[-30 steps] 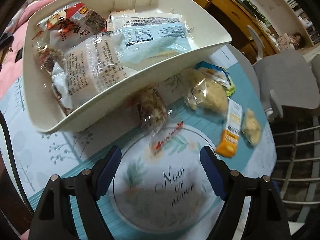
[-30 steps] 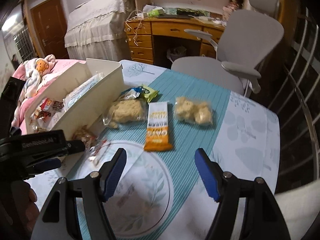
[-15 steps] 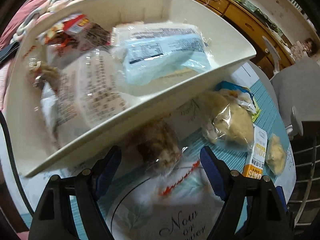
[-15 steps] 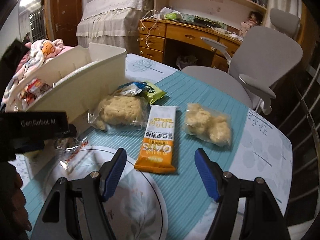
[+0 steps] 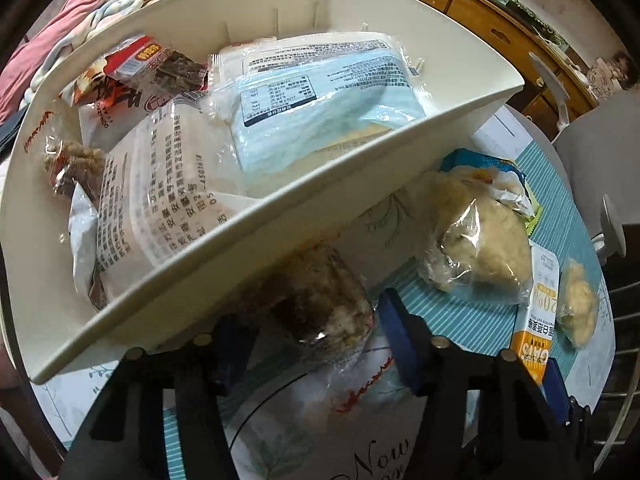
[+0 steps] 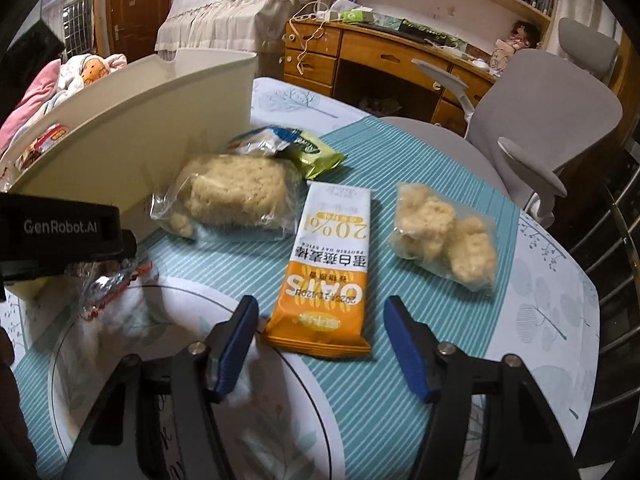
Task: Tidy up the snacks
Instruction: 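Grasp the clear nut bag with the left tool while the right grasps the orange OATS bar, then carry the nut bag over the tray with the left tool while the right carries the OATS bar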
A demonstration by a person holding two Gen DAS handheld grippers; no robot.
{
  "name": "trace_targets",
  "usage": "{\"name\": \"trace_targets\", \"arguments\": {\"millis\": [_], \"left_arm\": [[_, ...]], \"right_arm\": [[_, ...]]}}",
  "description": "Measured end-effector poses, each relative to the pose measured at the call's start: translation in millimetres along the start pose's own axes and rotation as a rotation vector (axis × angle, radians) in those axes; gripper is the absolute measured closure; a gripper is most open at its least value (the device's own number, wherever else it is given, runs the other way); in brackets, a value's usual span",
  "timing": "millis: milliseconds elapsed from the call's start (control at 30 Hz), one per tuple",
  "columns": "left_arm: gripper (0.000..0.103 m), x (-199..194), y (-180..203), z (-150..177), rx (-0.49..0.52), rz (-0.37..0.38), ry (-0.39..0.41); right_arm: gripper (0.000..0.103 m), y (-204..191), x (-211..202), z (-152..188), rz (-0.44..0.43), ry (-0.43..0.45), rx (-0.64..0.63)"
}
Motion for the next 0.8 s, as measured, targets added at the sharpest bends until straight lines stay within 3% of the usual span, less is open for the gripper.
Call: {"name": "trace_targets", "arguments": {"millis": [200,367,533,633,800], "left_arm": [[0.059,-2.1,0.2,-4.8,0.056,0.047,-0.034],[0.06,-6.5,3.0,-1.5,0.073,0.084,-0.067],[0.06,-15.8,2.5,16.1,0.123,0.109,-0.127],[0.06,-29.2,0.0,30.4,0.146,0.173,-0.17],[0.06,-55.8,-9.7,48.5,0.229,0.204,-0.191]], "right_arm": [[0.051,-2.8,0.9,0.9,-0.002,-0.026,0.008],[0.052,-4.5,-9.9,4.5,-0.002,-0.047,0.02],[0.052,-5.4,-32.0,15.0,-0.001,-0.068,0.044],[0.052,-5.4,-46.3,21.4,-0.002,-0.075,0.073],[0.052,-14.2,-72.3,36.8,-0.019,-0.1,0.118]]}}
Point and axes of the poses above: each gripper's, at about its wrist camera, not at the fingertips, and x roughly the way its jaws point, y to its right, z to its underside, the point moved 4 cm from there along x, roughly the way its jaws point, and after that the axes turned 6 degrees about y, right-handed, at the moved point
